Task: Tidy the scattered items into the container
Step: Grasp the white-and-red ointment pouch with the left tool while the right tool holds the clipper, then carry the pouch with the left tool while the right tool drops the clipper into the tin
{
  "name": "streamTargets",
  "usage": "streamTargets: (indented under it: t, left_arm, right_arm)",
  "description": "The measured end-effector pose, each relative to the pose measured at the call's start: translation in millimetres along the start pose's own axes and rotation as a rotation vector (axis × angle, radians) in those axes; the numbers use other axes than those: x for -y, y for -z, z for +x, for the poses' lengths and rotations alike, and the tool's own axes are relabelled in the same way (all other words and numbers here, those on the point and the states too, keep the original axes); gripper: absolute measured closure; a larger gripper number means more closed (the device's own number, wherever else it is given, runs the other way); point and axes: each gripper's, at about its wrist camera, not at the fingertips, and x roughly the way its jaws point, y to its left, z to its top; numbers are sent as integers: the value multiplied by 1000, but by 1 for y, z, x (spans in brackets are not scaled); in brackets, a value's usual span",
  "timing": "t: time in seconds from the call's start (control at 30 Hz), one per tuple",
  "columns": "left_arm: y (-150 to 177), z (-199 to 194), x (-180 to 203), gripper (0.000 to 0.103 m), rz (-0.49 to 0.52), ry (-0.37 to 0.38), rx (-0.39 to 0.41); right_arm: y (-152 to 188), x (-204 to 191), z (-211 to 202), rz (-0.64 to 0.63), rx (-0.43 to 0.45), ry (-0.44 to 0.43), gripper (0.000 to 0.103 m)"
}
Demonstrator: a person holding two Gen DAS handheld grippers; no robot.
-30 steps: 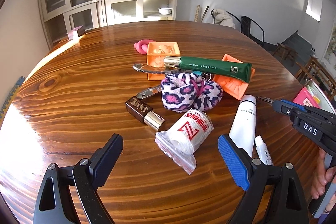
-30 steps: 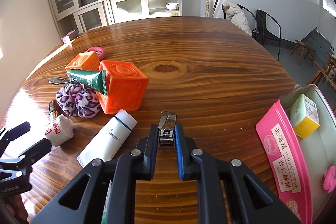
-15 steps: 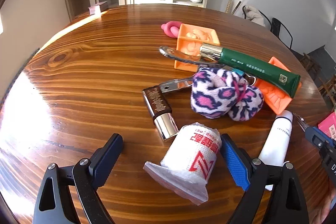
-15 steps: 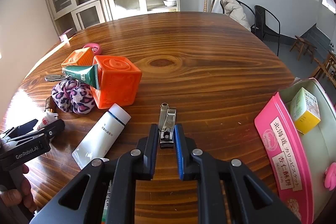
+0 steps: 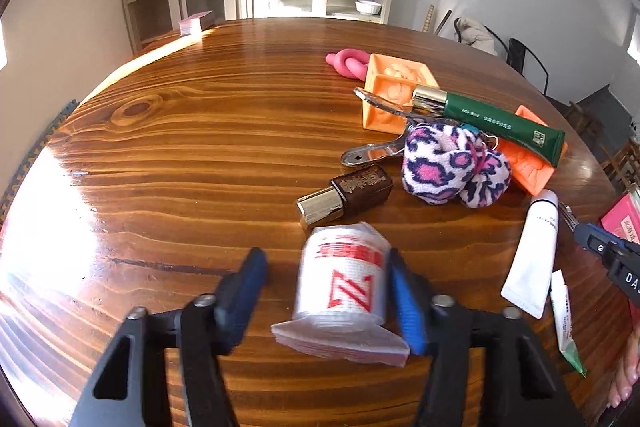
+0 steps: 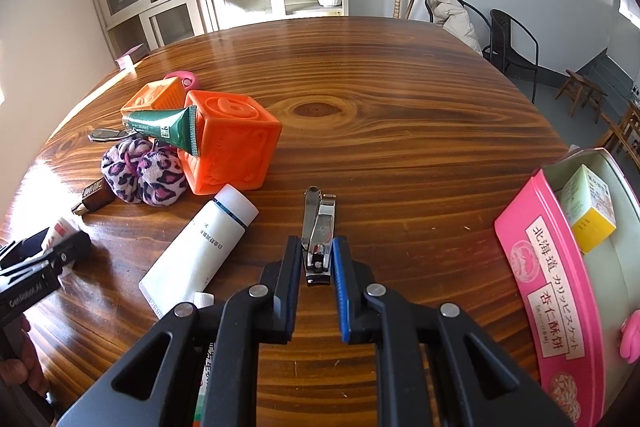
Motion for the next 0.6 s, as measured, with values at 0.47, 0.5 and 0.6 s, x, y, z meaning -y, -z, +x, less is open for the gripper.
streamTargets:
  t: [0.47, 0.5, 0.6]
  left_arm:
    - [-2, -39, 22, 64, 24, 93, 89]
    - [-2, -39, 22, 64, 27, 98, 90]
    - [0, -44, 28, 64, 39, 115, 95]
  right_arm:
    - [-5, 9, -31, 46, 104, -45, 86]
    - [-5, 10, -33, 51, 111, -47, 86]
    - [-5, 15, -41, 69, 133, -55, 86]
